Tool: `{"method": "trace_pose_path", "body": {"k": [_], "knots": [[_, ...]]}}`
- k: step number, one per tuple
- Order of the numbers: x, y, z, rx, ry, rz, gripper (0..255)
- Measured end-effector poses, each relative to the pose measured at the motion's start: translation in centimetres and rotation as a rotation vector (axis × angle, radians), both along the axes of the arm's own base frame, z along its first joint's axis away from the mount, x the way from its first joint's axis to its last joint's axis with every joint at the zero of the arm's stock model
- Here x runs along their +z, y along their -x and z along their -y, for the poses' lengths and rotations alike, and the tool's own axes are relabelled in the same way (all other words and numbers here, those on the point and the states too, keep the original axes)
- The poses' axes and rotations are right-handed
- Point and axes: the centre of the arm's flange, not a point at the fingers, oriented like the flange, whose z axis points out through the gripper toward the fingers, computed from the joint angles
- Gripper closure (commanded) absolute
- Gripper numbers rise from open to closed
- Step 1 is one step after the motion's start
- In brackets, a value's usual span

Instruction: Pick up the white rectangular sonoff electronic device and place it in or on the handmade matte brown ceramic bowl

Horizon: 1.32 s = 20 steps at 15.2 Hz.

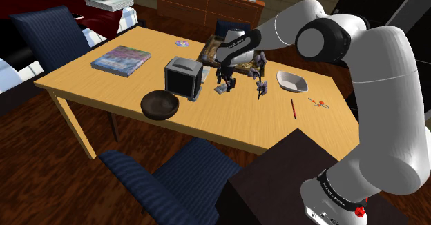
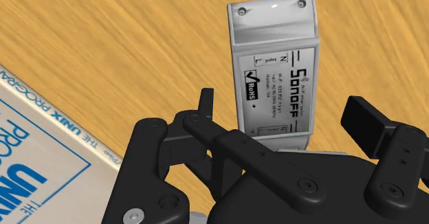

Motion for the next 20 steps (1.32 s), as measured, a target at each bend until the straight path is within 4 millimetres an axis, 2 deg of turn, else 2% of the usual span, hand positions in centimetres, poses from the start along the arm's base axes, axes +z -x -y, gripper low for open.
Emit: {"method": "trace_pose_path", "body": {"k": [2,3,13,20], "knots": [[0.0,0.0,0.0,0.000,0.000,0.000,0],[0.0,0.0,0.0,0.000,0.000,0.000,255],[0.1,-0.1,0.0,0.000,0.000,0.003,255],[3.1,0.0,0.0,0.000,0.000,0.000,255]]}}
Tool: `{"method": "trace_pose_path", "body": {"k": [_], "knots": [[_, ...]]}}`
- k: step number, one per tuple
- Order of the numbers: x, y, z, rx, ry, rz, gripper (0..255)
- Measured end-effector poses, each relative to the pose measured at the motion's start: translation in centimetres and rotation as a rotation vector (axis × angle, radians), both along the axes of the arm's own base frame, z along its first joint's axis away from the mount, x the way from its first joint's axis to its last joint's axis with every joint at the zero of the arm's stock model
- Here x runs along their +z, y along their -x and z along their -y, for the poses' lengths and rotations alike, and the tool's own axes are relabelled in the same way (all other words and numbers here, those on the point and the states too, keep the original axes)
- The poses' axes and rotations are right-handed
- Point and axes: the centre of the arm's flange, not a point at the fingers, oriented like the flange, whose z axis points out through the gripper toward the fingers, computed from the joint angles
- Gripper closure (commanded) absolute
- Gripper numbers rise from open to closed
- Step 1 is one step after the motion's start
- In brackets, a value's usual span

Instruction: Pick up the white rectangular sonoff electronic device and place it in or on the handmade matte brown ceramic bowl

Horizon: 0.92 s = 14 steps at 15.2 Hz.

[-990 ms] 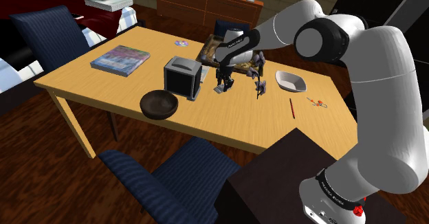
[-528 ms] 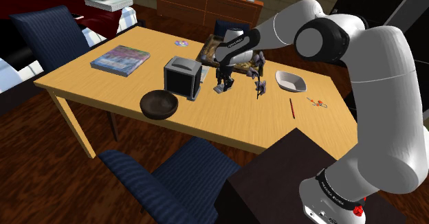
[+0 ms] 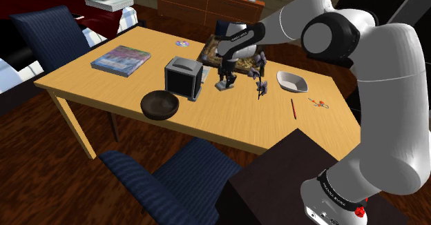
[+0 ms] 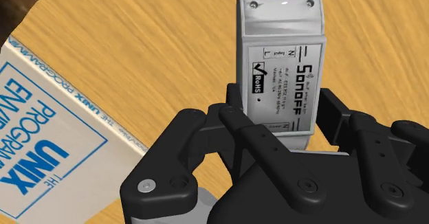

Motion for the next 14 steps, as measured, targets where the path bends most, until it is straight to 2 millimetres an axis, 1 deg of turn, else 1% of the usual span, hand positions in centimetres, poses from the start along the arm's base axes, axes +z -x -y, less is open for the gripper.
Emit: {"method": "trace_pose_path", "body": {"k": [14], "knots": [[7.4,-0.1,0.2,0.000,0.000,0.000,255]]}}
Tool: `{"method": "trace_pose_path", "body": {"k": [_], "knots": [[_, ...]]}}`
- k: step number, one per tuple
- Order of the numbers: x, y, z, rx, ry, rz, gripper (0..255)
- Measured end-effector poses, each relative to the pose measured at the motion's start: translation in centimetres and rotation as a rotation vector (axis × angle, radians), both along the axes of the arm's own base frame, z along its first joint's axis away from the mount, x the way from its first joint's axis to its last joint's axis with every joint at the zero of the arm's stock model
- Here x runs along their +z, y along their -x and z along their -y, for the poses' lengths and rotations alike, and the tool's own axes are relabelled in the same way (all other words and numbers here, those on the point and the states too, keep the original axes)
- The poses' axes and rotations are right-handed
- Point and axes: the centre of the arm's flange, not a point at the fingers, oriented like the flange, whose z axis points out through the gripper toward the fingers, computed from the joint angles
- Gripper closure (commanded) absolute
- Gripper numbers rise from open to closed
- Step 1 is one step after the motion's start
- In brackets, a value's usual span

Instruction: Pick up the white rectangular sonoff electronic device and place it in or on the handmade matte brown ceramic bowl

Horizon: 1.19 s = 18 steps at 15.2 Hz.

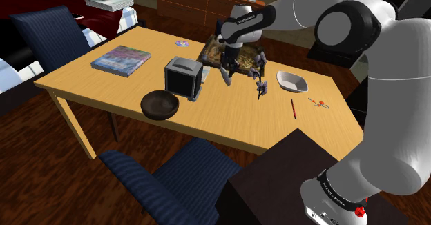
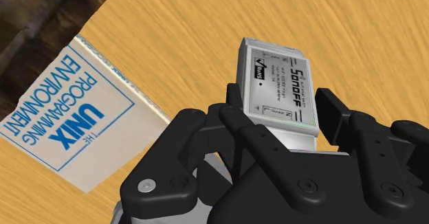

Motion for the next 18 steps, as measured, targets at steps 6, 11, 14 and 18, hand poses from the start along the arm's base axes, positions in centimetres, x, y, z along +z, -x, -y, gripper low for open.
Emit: {"method": "trace_pose_path", "body": {"k": [6,11,14,18], "knots": [[1.5,-0.2,-4.2,0.000,0.000,0.000,255],[1.6,-0.3,-10.5,0.001,0.000,0.000,255],[1.8,-0.4,-14.9,0.001,0.000,0.000,255],[1.4,-0.5,-20.1,0.000,0.000,0.000,255]]}}
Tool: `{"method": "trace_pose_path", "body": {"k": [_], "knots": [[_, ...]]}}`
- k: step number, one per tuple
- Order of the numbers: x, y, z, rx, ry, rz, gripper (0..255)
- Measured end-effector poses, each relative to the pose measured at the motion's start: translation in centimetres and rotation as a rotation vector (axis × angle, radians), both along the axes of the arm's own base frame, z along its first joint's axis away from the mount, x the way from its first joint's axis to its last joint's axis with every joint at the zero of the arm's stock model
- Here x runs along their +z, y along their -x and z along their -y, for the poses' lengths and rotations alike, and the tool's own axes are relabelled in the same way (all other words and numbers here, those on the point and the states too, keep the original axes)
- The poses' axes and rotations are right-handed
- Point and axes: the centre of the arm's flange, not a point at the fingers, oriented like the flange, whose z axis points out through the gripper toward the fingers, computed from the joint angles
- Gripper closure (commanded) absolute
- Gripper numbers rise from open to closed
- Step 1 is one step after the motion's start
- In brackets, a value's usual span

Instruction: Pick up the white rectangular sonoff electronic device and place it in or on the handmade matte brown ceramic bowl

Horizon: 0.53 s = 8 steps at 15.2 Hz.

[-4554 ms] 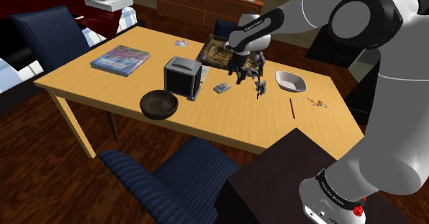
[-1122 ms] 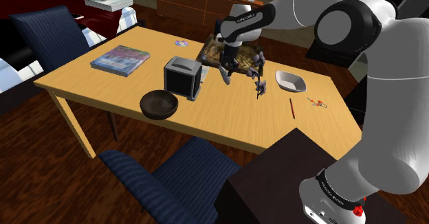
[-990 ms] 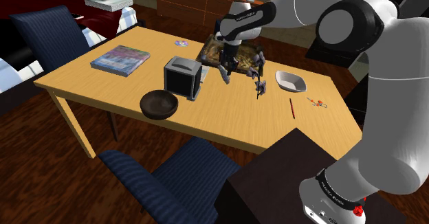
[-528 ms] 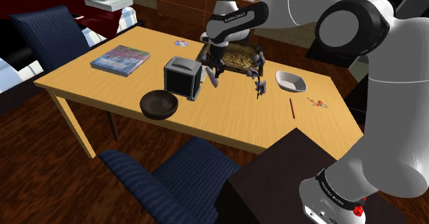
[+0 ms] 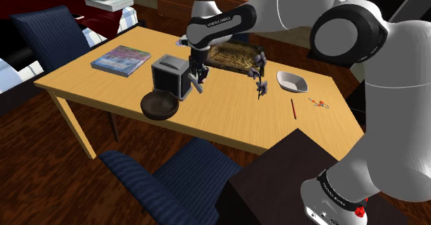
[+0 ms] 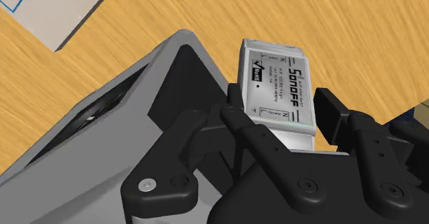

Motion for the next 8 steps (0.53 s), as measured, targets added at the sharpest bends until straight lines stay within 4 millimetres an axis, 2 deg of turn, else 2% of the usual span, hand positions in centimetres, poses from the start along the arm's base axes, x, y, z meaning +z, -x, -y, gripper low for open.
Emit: {"method": "trace_pose_path", "body": {"k": [5,8], "knots": [[0.8,-0.3,-6.4,-0.001,0.000,0.002,255],[0.2,-0.3,-10.5,0.000,0.000,0.000,255]]}}
